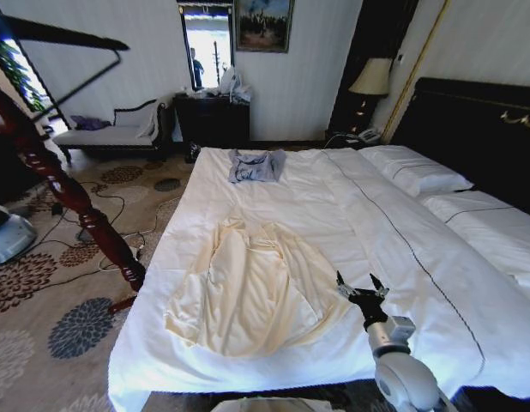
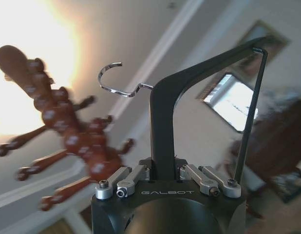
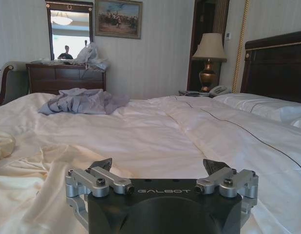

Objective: Pick up the clothes from the bed and hang them on the clothes hanger.

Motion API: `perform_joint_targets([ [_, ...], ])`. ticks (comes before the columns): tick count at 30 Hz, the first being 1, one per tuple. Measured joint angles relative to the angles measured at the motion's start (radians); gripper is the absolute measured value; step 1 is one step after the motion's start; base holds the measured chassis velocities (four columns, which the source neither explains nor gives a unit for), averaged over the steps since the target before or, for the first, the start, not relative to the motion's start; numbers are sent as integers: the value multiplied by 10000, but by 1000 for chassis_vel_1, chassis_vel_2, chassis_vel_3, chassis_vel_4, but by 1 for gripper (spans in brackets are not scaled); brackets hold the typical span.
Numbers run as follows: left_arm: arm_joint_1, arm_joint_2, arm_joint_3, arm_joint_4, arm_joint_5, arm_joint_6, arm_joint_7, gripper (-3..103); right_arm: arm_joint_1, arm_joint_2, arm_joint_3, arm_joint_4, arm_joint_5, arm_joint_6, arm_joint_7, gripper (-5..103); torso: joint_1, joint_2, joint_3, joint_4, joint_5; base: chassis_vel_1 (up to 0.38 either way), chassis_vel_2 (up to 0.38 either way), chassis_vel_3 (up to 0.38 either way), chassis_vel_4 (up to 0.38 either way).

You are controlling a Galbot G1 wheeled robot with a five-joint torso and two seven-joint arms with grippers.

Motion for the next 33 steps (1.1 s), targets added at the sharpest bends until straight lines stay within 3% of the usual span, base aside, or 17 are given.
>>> perform_joint_targets([
  [5,591,-75,239,-406,-216,-91,365,20,-6,-51,88,0,106,0,61,100,-1,1,0,2,1,0,0,0,0],
  [8,726,-119,737,-381,-256,-438,685,20,11,-95,145,0,216,-4,122,100,0,2,-1,1,1,0,0,0,0],
  [11,561,-227,2149,190,-399,-1486,1436,20,19,-218,252,-1,370,-24,191,100,0,2,0,5,1,0,0,0,0],
  [12,561,-227,2149,190,-399,-1486,1436,20,19,-218,252,-1,370,-24,191,100,0,2,0,5,1,0,0,0,0],
  [15,-480,-295,3899,1134,-599,-2985,2047,20,41,-347,386,-22,489,-27,219,100,0,2,-1,-3,-1,0,0,0,0],
  [16,-480,-295,3899,1134,-599,-2985,2047,20,41,-347,386,-22,489,-27,219,100,0,2,-1,-3,-1,0,0,0,0],
  [18,-1125,-375,4910,1921,-806,-3836,2599,20,100,-456,437,-48,571,-38,247,100,1,1,1,-6,-2,0,0,0,0],
  [20,-1232,-433,5298,2423,-805,-4380,3082,20,287,-613,411,-117,689,-79,280,100,2,1,3,-7,-2,0,0,0,0],
  [21,-1232,-433,5298,2423,-805,-4380,3082,20,287,-613,411,-117,689,-79,280,100,2,1,3,-7,-2,0,0,0,0],
  [24,-887,-510,5473,3159,-480,-5159,3774,20,854,-1016,193,-385,1022,-163,358,100,1,1,2,11,-1,0,0,0,0],
  [28,-884,-616,5826,3783,-205,-5749,4359,20,1414,-1300,-4,-664,1334,-242,397,100,1,1,2,-2,-2,0,0,0,0],
  [31,-1144,-728,6291,4222,-57,-6132,4660,20,1895,-1467,-200,-892,1563,-313,456,100,1,0,2,3,1,0,0,0,0],
  [33,-1769,-919,7090,4792,60,-6550,4835,20,2210,-1592,-298,-1057,1777,-366,508,100,1,1,1,6,2,0,0,0,0],
])
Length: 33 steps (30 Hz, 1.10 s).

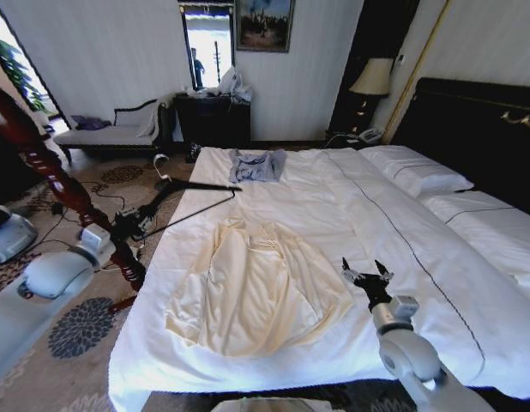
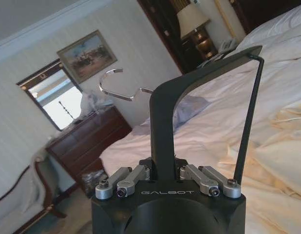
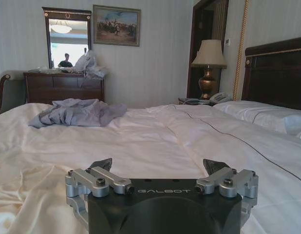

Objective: Pick up the clothes from the bed and hang them on the clothes hanger.

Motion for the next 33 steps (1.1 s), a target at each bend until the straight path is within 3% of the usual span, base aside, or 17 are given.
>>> perform_joint_targets([
  [3,-1057,-440,1356,1027,132,-1270,192,20,249,-137,-18,-168,234,-40,29,100,0,0,0,-10,-4,0,0,0,0],
  [4,-1057,-440,1356,1027,132,-1270,192,20,249,-137,-18,-168,234,-40,29,100,0,0,0,-10,-4,0,0,0,0],
  [7,-1917,-847,2623,1939,356,-2174,707,20,461,-298,-23,-333,462,-71,35,100,0,-2,1,-8,-4,0,0,0,0],
  [8,-1917,-847,2623,1939,356,-2174,707,20,461,-298,-23,-333,462,-71,35,100,0,-2,1,-8,-4,0,0,0,0],
  [12,-3375,-1153,4246,3008,854,-3004,1718,20,1023,-614,-152,-555,1268,-266,95,100,0,-2,0,-8,-4,0,0,0,0],
  [20,-5057,-1332,5486,4468,1682,-3432,2447,20,3538,-1345,-1270,-1847,2951,-775,-167,100,-1,-2,0,-6,-2,0,0,0,0],
  [23,-5350,-1364,5683,5003,1799,-3541,2602,20,4726,-1631,-1961,-2505,3497,-1016,-654,100,0,-3,1,0,-3,0,0,0,0],
  [26,-5584,-1408,5779,5683,1985,-3717,2761,20,6477,-1958,-3120,-3602,4488,-1440,-1797,100,1,-3,1,-2,-6,0,0,0,0],
  [29,-5908,-1586,6024,6110,2083,-3834,2800,20,7197,-2099,-3580,-4305,4507,-1365,-2396,100,0,-3,0,14,6,0,0,0,0],
  [30,-6204,-1811,6270,6392,2148,-3900,2868,20,7326,-2227,-3655,-4615,4344,-1338,-2700,100,-1,-2,0,13,0,0,0,0,0],
  [31,-6391,-1980,6413,6577,2205,-3946,2929,20,7418,-2305,-3757,-4894,4194,-1326,-2947,100,1,-2,0,-5,-15,0,0,0,0],
  [32,-6485,-2082,6494,6680,2253,-3991,2982,20,7671,-2300,-3991,-5261,4048,-1326,-3180,100,1,-2,1,-24,-16,0,0,0,0],
  [33,-6493,-2112,6497,6707,2279,-4026,2996,20,7991,-2221,-4272,-5612,3878,-1332,-3353,100,1,-2,0,-28,-5,0,0,0,0],
])
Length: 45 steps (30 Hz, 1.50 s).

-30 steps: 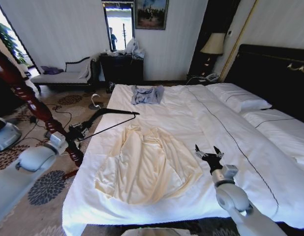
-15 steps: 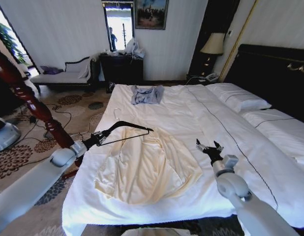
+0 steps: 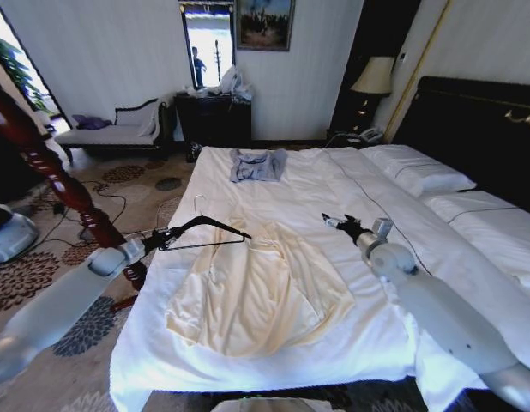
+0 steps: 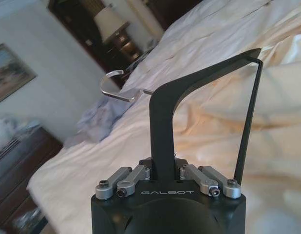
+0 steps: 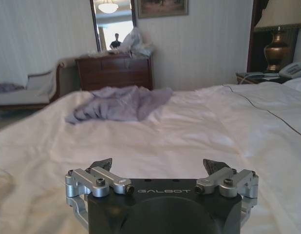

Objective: Pick up the clothes from the bed and hang them on the clothes hanger.

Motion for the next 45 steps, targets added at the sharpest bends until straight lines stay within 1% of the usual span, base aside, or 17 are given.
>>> perform_joint_targets([
  [1,0,0,0,0,0,0,0,20,0,0,0,0,0,0,0,100,0,0,0,0,0,0,0,0,0],
  [3,55,0,-60,1,11,-43,31,20,521,277,-601,-594,-385,6,-290,100,-1,0,-1,2,8,0,0,0,0],
  [5,80,28,-92,14,-22,-70,72,20,1045,611,-1226,-1126,-661,37,-662,100,-1,0,1,31,8,0,0,0,0],
  [8,71,67,-94,26,-99,-95,106,20,1359,856,-1661,-1439,-738,103,-920,100,-1,0,0,37,-6,0,0,0,0],
  [10,71,156,-94,-27,-174,-132,146,20,1732,1143,-2171,-1829,-788,177,-1346,100,-2,0,0,32,1,0,0,0,0],
  [11,71,156,-94,-27,-174,-132,146,20,1732,1143,-2171,-1829,-788,177,-1346,100,-2,0,0,32,1,0,0,0,0],
  [12,71,191,-93,-92,-210,-152,159,20,1926,1288,-2416,-2054,-838,209,-1542,100,-5,2,-2,22,2,0,0,0,0],
  [14,81,246,-92,-194,-281,-168,169,20,2220,1529,-2851,-2532,-954,280,-1837,100,-4,1,-2,12,5,0,0,0,0],
  [16,94,271,-92,-229,-301,-168,170,20,2389,1673,-3070,-2811,-1050,329,-2005,100,-2,1,-1,12,5,0,0,0,0],
  [19,200,398,-169,-394,-330,-171,171,20,2947,2231,-3513,-3848,-1382,431,-2364,100,-2,1,0,29,1,0,0,0,0],
  [22,279,488,-255,-484,-339,-195,184,20,3337,2568,-3703,-4542,-1520,504,-2572,100,-4,2,-1,29,1,0,0,0,0],
  [24,366,580,-363,-515,-347,-247,218,20,3757,2828,-3980,-5190,-1701,597,-2761,100,-3,1,0,17,1,0,0,0,0],
  [32,882,822,-923,-646,-373,-411,309,20,4693,3395,-4938,-6463,-1917,739,-3279,100,-3,1,0,25,-3,0,0,0,0],
  [39,1331,1022,-1380,-785,-388,-515,350,20,4898,3945,-5203,-7358,-2285,904,-3538,100,-2,1,-1,19,0,0,0,0,0],
  [41,1389,1064,-1480,-836,-440,-519,394,20,4952,4294,-5133,-7864,-2380,1013,-3557,100,-2,1,0,25,2,0,0,0,0],
  [43,1392,1084,-1512,-862,-511,-519,397,20,4979,4397,-5084,-8057,-2439,1056,-3577,100,-2,1,-1,30,1,0,0,0,0],
  [45,1399,1140,-1551,-968,-662,-491,396,20,5038,4601,-4970,-8532,-2681,1194,-3679,100,-3,2,-1,23,0,0,0,0,0],
])
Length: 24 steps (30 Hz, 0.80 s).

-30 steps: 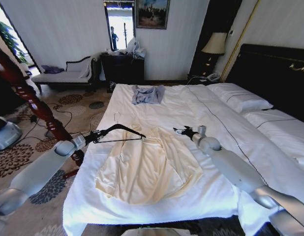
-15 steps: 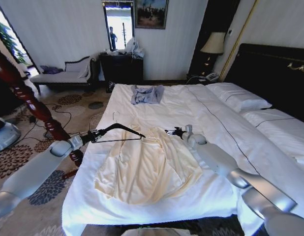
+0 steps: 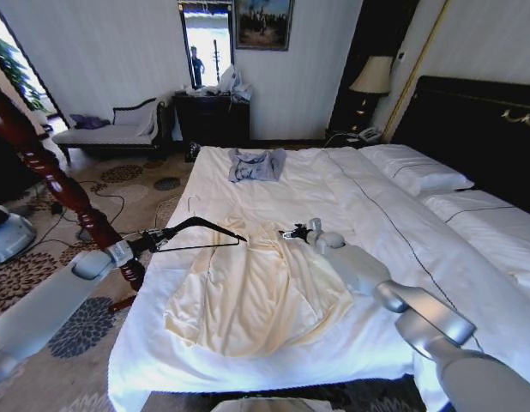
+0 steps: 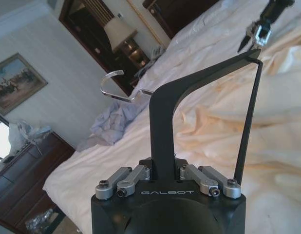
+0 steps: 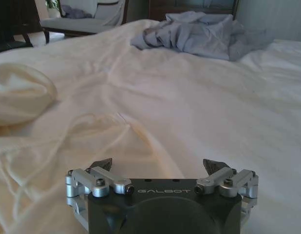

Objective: Pick up the clothes from the bed and hang them on the clothes hanger.

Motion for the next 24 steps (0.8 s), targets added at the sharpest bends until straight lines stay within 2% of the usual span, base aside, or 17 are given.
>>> perform_joint_targets([
  [1,33,26,-66,-63,-13,10,2,20,1,50,53,-157,-85,41,-29,100,1,0,0,-6,0,0,0,0,0],
  [5,217,71,-483,-381,-85,86,34,20,-48,-6,204,-237,-201,77,-54,100,1,0,0,-1,0,0,0,0,0],
  [12,265,222,-548,-578,-211,121,74,20,-79,-44,240,-429,-195,46,-265,103,-1,0,-1,-3,2,0,0,0,0],
  [15,282,221,-535,-446,-209,94,104,20,-59,122,181,-622,-192,-29,-480,90,1,-1,-1,-1,1,0,0,0,0],
  [17,290,216,-532,-424,-208,90,104,20,-46,189,177,-705,-219,-29,-534,90,1,0,-1,0,1,0,0,0,0],
  [20,361,215,-537,-401,-204,74,107,20,36,433,190,-1113,-387,43,-833,74,0,0,-1,3,0,0,0,0,0],
  [21,361,215,-537,-401,-204,74,107,20,36,433,190,-1113,-387,43,-833,74,0,0,-1,3,0,0,0,0,0],
  [24,435,241,-579,-342,-203,24,108,20,50,492,199,-1237,-420,104,-896,57,0,0,-1,-3,1,0,0,0,0],
])
